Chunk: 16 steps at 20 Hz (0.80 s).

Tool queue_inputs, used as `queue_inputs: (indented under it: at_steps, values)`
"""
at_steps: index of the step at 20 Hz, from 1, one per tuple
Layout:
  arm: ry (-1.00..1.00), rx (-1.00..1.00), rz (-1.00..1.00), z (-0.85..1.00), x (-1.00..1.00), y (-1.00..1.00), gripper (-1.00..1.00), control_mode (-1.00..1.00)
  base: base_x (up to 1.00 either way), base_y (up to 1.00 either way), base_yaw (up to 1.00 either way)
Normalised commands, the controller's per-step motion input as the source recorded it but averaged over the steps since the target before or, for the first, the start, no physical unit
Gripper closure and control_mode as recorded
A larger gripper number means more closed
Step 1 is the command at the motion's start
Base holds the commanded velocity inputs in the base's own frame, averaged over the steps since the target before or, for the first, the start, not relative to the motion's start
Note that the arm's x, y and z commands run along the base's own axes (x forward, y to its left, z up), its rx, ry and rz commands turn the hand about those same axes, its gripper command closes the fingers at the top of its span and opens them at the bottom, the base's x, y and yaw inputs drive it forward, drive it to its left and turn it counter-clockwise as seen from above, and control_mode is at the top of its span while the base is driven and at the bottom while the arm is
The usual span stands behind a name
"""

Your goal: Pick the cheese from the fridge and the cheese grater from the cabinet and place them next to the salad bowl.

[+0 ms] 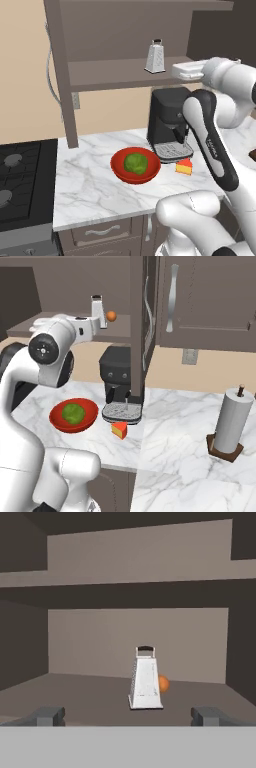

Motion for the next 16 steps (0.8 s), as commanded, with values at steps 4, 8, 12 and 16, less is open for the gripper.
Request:
queue_inputs:
  at_steps: [4,8,12,16]
  values:
    - [0.0,-0.01,0.0,0.0,0.28,0.0,-1.0,-1.0,0.0,0.0,0.0]
    - [0.0,-0.04,0.0,0.0,0.12,0.0,-1.0,-1.0,0.0,0.0,0.0]
    - [0.0,0.0,0.0,0.0,0.16,0.0,-1.0,-1.0,0.0,0.0,0.0]
    - [0.0,-0.01,0.0,0.0,0.25,0.0,-1.0,-1.0,0.0,0.0,0.0]
